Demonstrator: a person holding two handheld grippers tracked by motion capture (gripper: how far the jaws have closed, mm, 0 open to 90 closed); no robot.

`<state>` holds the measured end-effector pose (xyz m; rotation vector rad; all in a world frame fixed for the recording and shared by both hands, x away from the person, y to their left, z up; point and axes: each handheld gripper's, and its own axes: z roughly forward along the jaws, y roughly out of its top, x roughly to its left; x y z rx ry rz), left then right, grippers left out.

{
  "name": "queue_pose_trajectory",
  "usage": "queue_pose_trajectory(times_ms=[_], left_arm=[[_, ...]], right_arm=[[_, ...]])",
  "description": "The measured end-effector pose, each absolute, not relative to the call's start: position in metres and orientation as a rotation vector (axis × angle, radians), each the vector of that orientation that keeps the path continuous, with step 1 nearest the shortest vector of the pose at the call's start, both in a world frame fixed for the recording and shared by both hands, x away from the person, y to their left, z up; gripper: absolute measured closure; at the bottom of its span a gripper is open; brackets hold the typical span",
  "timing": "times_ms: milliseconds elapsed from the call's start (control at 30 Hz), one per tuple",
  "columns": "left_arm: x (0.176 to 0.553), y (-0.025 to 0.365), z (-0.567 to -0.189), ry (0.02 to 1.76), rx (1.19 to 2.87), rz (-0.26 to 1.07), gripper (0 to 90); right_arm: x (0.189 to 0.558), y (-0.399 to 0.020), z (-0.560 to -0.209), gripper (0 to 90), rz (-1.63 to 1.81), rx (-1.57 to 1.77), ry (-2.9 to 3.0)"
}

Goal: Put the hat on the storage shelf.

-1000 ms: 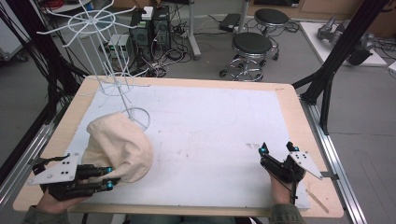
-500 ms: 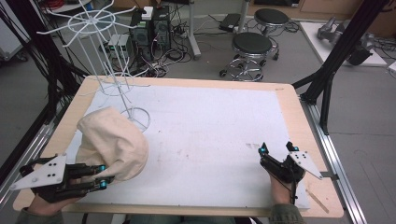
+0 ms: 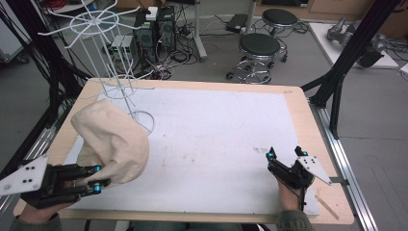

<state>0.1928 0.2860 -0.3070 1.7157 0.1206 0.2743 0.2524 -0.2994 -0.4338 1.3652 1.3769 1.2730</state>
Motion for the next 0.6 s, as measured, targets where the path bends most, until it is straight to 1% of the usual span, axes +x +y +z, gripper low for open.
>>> queue_pose_trajectory(times_ms=[167,333,367,600], left_arm=[[0.199,0.287,-0.290,0.105,1.655,0.261,79.3],[0.198,0.289,-0.268,0.089,1.622,0.338,79.3],[0.196,0.290,-0.258,0.076,1.617,0.358,79.4],[0.193,0.291,-0.239,0.057,1.618,0.399,79.2]], right_arm=[[0.252,-0.299,-0.434,6.6,1.274,1.369,1.375],[0.253,-0.299,-0.434,6.6,1.277,1.367,1.373],[0.253,-0.299,-0.434,6.6,1.278,1.367,1.373],[0.252,-0.299,-0.434,6.6,1.282,1.369,1.372]])
